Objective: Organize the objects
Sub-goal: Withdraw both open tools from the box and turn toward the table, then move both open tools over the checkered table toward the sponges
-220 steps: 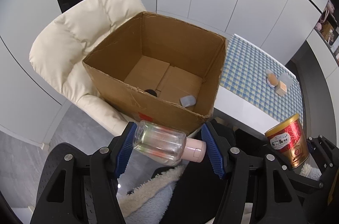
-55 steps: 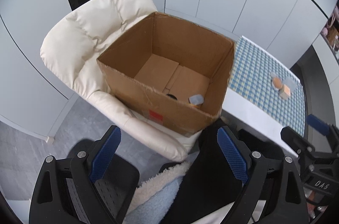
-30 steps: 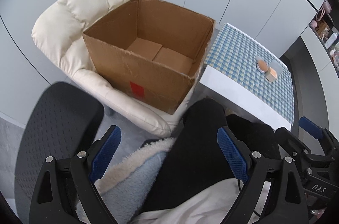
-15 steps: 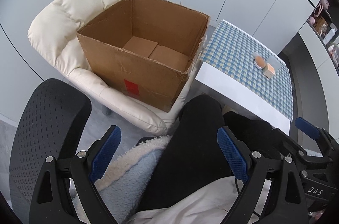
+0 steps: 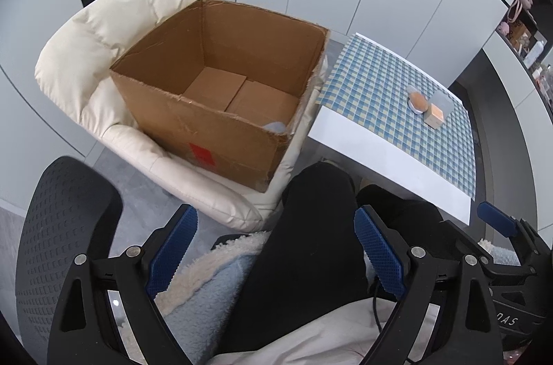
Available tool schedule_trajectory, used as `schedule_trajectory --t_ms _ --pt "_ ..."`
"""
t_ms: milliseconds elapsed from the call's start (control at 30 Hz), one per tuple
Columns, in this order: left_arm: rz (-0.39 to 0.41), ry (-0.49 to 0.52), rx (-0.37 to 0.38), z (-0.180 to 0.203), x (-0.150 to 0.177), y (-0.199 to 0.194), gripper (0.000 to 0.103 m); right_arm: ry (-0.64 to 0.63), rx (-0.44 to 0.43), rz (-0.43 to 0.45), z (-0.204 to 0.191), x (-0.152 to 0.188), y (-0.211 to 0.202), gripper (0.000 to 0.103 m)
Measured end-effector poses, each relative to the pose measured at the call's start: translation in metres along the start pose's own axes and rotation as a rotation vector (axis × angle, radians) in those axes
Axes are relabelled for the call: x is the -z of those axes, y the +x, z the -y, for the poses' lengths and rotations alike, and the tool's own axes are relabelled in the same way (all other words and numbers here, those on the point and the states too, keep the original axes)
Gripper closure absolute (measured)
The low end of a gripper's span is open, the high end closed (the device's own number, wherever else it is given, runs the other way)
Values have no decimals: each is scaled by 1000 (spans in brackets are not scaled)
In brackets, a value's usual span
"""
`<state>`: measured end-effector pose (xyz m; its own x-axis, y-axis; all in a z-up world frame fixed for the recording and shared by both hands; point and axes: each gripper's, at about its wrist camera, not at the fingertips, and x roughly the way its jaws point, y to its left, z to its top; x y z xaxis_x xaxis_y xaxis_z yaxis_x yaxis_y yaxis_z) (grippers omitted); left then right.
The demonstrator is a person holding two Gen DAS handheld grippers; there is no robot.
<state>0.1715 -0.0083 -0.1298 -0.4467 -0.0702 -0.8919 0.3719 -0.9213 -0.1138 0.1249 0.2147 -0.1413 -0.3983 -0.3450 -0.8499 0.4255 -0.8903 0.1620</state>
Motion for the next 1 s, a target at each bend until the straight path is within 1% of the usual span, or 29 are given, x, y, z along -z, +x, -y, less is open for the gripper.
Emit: schedule_trajectory --t_ms 133,333,467,700,1000 --pt "3 23 -3 12 -7 3 10 29 3 3 12 -1 0 0" --pt "12 48 3 28 -17 6 10 65 36 12 33 0 0 0" --pt "23 77 4 39 -22 7 10 101 44 16 48 1 -1 0" --pt "10 114 27 59 -28 18 10 156 72 19 71 5 -2 0" --pt "-11 189 56 92 -32 31 10 234 121 13 101 16 -7 0"
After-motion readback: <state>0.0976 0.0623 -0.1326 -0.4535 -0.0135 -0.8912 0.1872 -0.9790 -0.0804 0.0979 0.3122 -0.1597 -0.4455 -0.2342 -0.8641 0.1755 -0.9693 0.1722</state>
